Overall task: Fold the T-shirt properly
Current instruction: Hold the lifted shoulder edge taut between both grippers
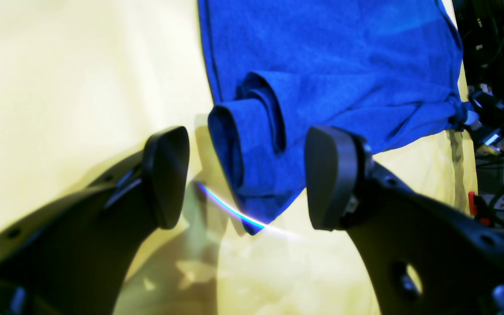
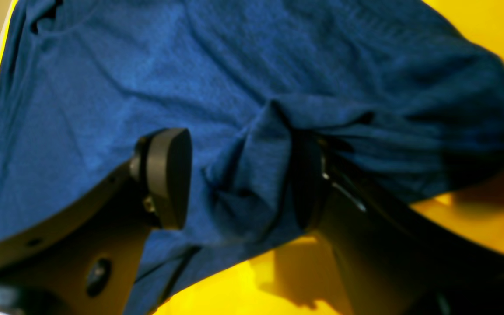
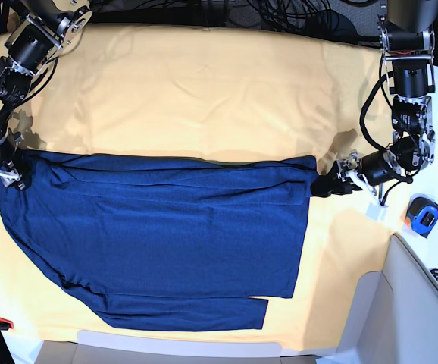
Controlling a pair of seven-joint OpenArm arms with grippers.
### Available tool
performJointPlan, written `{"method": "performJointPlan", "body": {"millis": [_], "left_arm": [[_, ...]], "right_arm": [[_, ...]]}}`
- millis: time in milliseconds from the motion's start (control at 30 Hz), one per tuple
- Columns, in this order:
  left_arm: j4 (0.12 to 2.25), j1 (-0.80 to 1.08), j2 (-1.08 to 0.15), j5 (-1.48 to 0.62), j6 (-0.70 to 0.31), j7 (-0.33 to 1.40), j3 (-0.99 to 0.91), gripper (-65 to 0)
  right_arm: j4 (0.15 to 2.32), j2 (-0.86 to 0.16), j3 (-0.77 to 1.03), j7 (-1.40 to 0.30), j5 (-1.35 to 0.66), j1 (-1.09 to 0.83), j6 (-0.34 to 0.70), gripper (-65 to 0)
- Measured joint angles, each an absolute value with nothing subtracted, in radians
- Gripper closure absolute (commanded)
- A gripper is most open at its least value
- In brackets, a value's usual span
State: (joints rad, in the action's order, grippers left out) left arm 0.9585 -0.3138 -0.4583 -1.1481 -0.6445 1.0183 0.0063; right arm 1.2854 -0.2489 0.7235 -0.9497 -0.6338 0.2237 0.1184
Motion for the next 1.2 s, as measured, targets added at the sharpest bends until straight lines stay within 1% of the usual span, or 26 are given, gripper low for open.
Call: {"method": "performJointPlan", "body": {"millis": [167, 333, 467, 533, 633, 867, 1000, 1200], "left_arm": [[0.959, -0.311, -0.459, -1.151, -0.647, 1.019, 0.006, -40.2], [0.971, -0.287, -0.460, -1.154, -0.645, 1.016, 0.006, -40.2], [1.028, -0.257, -0.461, -1.146, -0.645, 1.019, 0.006, -40.2], [1.039, -0.251, -0.460, -1.156, -0.648, 1.018, 0.006, -40.2], [1.040, -0.247, -0.460, -1.152, -0.647, 1.019, 0.006, -40.2], [1.043, -0.227, -0.460, -1.152, -0.647, 1.018, 0.007, -40.2], [1.043, -0.213, -0.460, -1.150, -0.648, 1.019, 0.007, -40.2], [1.044, -0.208, -0.460, -1.154, -0.648, 1.019, 0.007, -40.2]], "right_arm": [[1.369, -0.250, 0.726, -0.945, -0.642, 0.203, 0.120, -35.1], [1.381, -0.242, 0.743, -0.949, -0.652, 0.174, 0.119, -34.9], [1.406, -0.197, 0.918, -0.932, -0.780, 0.120, 0.122, -34.9], [1.400, -0.163, 1.002, -0.941, -0.825, 0.083, 0.105, -34.9], [1.393, -0.126, 1.058, -0.943, -0.887, 0.047, 0.112, -34.9], [1.366, -0.129, 1.072, -0.934, -0.889, 0.088, 0.108, -34.9], [1.308, -0.130, 1.070, -0.929, -0.891, 0.150, 0.041, -34.9], [1.205, -0.142, 1.066, -0.915, -0.889, 0.229, 0.044, -34.9]]}}
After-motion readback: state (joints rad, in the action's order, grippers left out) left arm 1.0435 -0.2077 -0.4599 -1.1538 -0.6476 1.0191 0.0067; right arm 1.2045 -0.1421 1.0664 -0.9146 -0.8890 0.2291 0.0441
